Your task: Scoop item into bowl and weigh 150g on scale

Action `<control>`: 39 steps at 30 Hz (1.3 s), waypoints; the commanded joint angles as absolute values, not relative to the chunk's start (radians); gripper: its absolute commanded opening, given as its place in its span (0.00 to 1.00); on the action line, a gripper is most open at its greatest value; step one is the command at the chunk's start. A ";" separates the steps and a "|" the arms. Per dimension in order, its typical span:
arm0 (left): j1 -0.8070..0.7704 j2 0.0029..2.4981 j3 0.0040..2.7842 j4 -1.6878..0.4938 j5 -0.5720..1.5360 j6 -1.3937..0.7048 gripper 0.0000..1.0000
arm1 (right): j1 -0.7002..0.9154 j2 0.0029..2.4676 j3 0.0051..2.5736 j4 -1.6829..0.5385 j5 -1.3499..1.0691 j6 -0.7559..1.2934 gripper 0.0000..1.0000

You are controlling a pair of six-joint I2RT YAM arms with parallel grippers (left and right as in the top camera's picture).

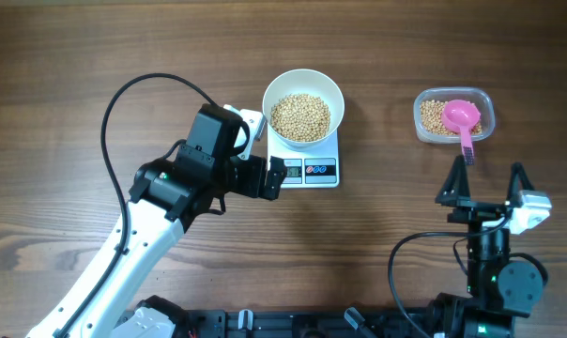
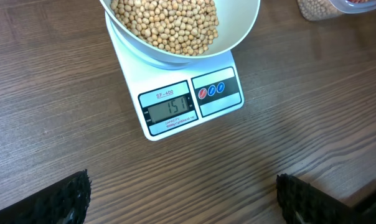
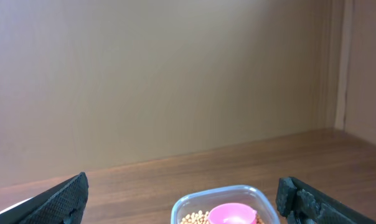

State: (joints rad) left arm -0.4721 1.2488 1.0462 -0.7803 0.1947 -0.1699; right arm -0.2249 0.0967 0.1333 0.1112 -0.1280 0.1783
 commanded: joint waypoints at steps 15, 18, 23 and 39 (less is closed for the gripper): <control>-0.475 1.240 1.047 -0.778 0.200 -0.154 1.00 | -0.168 0.003 0.038 0.115 -0.134 0.183 1.00; -0.475 1.240 1.047 -0.778 0.200 -0.154 1.00 | -0.168 0.003 0.023 0.112 -0.126 0.183 1.00; -0.475 1.240 1.047 -0.778 0.200 -0.154 1.00 | -0.168 0.003 0.005 0.093 -0.127 0.184 1.00; -0.475 1.240 1.047 -0.778 0.200 -0.154 1.00 | -0.168 0.003 0.005 0.007 -0.123 0.184 1.00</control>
State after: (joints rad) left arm -0.4721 1.2488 1.0462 -0.7811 0.1947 -0.1699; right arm -0.1726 0.0174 0.0063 0.0063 -0.1368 0.1780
